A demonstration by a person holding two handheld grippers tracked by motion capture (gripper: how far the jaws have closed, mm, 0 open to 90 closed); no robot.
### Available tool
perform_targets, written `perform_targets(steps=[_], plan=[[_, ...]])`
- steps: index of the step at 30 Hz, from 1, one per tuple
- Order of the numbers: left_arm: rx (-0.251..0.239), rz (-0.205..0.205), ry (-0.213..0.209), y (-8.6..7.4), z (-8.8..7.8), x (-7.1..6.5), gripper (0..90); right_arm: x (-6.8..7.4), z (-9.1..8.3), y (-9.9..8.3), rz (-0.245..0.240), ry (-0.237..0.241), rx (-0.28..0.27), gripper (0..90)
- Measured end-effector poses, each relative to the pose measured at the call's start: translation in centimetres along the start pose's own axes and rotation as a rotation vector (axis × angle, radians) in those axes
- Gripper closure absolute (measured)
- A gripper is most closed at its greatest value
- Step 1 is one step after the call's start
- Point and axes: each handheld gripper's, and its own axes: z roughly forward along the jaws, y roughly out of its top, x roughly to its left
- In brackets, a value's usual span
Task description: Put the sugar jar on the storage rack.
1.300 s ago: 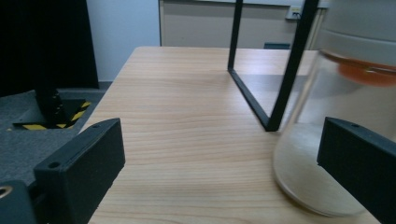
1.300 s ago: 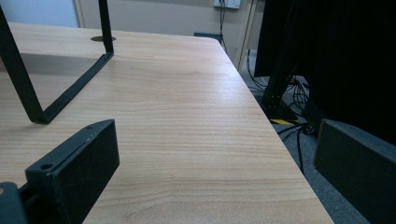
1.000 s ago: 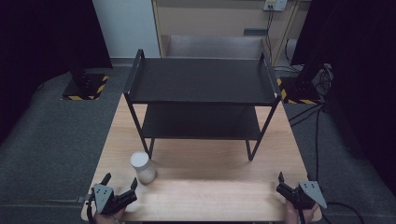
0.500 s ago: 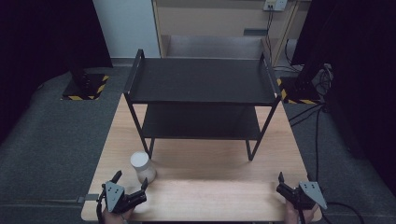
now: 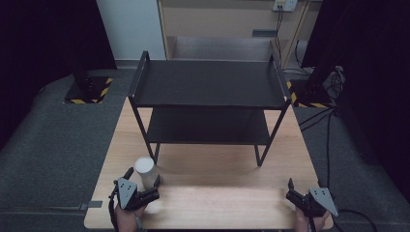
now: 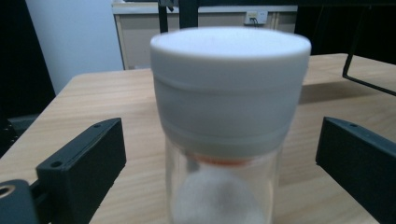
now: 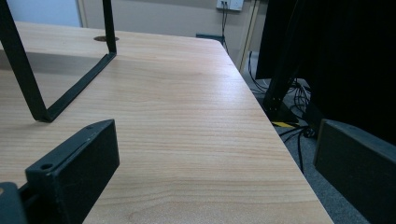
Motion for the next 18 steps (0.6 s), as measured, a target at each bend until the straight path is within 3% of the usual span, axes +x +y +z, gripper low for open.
perform_targets(steps=[10, 15, 18], plan=[[-0.029, 0.008, 0.035, 0.53, 0.33, -0.65, 10.2, 0.09, 0.01, 0.01, -0.002, -0.004, 0.001, 0.7], [-0.045, -0.011, 0.053, 0.52, 0.08, -0.73, 16.4, 0.14, 0.05, 0.04, -0.006, -0.006, 0.003, 0.7], [-0.046, -0.011, 0.039, 0.47, 0.18, -0.51, 19.5, 0.13, 0.06, 0.06, -0.008, -0.005, 0.004, 0.7]])
